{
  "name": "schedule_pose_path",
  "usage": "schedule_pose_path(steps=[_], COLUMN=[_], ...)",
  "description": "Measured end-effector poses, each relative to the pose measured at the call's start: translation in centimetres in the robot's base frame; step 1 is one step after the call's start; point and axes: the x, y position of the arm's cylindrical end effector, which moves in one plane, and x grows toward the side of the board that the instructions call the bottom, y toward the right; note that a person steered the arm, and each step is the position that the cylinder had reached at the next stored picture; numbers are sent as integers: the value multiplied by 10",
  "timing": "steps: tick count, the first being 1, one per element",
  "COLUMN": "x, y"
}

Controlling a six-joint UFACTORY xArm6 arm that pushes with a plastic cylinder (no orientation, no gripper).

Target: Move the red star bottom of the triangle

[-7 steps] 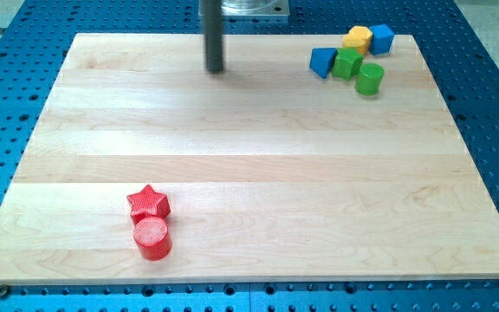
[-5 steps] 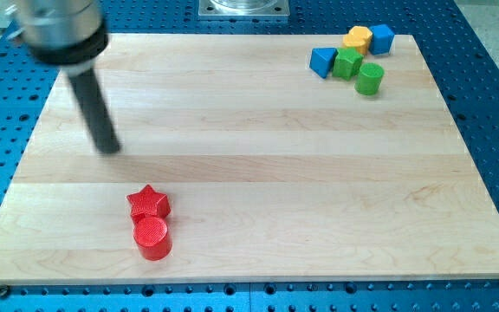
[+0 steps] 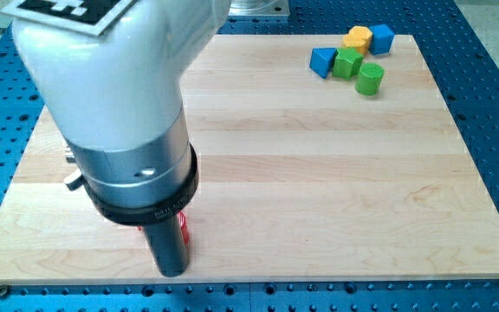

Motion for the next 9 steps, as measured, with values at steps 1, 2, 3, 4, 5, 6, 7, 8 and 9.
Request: schedule_pose_path(steps=[1,2,3,4,5,6,7,8,9], x=[-18,-38,-39,-74,-127,-188,-248,-253,-261], y=[-55,-85,-59,-5,46,79,90,22,7])
